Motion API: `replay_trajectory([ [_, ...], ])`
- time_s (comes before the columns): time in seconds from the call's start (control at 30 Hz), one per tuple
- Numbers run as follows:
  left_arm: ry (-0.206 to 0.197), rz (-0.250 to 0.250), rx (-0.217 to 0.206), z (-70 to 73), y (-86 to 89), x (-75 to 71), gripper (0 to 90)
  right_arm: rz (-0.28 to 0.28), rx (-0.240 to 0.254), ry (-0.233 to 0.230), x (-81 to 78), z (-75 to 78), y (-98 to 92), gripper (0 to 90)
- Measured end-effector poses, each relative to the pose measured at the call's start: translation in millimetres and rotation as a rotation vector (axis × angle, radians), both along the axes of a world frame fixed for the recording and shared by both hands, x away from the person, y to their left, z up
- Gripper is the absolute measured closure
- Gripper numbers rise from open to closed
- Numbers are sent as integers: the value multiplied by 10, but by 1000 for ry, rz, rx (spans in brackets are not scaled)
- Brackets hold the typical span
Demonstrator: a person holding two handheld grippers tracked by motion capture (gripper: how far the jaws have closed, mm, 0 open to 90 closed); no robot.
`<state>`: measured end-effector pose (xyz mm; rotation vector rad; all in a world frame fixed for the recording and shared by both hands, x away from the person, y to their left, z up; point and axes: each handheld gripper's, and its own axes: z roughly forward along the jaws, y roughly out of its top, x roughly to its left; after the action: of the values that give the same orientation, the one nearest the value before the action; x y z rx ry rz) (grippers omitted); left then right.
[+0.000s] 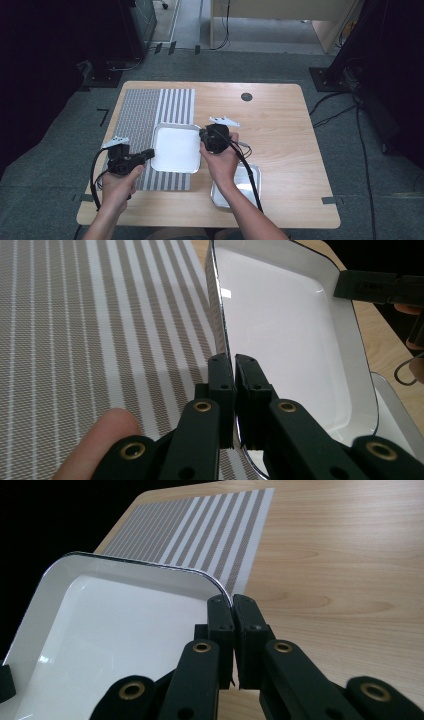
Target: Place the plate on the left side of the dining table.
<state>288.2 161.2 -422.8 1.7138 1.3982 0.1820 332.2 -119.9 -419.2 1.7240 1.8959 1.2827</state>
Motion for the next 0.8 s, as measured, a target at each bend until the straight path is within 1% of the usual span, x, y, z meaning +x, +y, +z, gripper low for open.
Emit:
replay_trajectory([
  [0.07, 3, 7, 3, 4, 56, 24, 879, 2, 4, 4, 32, 6, 54, 884],
  [0.1, 5, 11, -2, 5, 85, 36, 879, 5, 8, 9, 55, 11, 87, 884],
  [0.3, 8, 35, -1, 14, 251, 91, 882, 23, 2, 10, 162, 38, 272, 885],
  [0.43, 8, 46, -1, 23, 337, 118, 883, 33, 7, 14, 219, 54, 374, 885],
  [0.67, 8, 64, 12, 73, 496, 168, 883, 48, 15, 22, 312, 55, 538, 885],
  [0.8, 13, 69, 18, 78, 574, 216, 884, 53, 25, 31, 374, 50, 618, 885],
])
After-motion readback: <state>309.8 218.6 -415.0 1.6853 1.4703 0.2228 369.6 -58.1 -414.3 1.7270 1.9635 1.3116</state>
